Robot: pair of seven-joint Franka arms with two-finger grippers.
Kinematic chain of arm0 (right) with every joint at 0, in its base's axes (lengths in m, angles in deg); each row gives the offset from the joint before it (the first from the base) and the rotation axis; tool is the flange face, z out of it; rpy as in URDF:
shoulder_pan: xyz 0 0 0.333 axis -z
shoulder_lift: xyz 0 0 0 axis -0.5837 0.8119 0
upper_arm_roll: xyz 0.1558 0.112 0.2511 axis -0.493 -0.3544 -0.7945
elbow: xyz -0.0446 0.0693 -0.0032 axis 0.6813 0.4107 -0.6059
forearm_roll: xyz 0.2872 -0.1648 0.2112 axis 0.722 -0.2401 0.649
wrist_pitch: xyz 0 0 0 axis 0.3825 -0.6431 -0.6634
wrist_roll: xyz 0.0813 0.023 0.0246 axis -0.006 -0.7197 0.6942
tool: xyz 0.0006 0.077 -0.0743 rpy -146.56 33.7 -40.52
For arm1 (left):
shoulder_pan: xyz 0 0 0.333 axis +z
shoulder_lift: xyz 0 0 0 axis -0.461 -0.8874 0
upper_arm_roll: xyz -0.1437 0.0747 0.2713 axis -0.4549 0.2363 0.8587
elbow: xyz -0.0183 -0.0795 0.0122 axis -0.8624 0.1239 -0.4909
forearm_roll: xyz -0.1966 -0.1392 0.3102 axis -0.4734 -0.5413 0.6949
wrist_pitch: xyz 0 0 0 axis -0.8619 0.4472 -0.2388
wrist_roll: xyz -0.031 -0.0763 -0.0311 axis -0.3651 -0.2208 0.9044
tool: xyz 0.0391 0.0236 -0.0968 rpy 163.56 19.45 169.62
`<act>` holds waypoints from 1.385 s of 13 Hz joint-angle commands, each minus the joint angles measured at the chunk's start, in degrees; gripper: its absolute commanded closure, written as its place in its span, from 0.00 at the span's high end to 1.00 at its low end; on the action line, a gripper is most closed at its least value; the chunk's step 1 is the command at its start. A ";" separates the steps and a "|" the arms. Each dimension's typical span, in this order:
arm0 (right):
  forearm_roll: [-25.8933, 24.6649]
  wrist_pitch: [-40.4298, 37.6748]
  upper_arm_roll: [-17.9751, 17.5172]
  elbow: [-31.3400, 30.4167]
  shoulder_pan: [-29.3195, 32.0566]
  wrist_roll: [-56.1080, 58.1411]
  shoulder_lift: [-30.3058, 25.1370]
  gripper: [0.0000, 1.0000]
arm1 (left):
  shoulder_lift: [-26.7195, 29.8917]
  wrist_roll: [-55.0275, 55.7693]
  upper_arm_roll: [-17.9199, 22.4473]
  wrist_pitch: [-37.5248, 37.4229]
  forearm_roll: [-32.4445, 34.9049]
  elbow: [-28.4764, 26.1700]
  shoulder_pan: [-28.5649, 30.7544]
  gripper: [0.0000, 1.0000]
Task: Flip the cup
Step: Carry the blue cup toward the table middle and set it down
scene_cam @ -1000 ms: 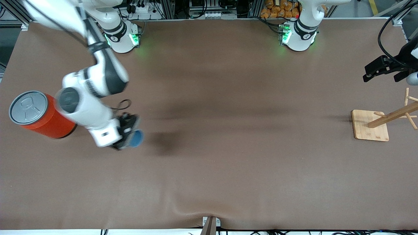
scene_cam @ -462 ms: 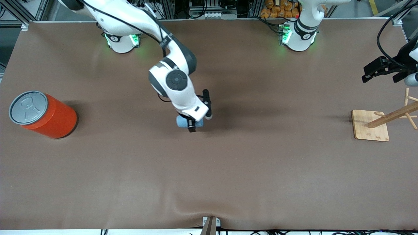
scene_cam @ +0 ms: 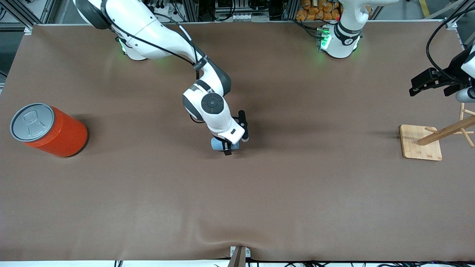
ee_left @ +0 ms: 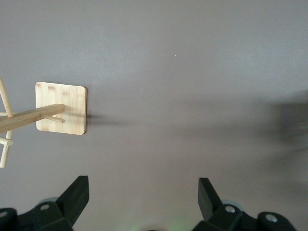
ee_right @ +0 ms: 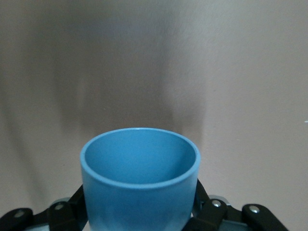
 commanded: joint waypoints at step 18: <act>-0.27 -24.85 3.14 2.04 4.74 -30.21 -17.85 1.00 | -13.00 -0.46 -0.72 5.65 -24.97 1.28 -1.48 1.00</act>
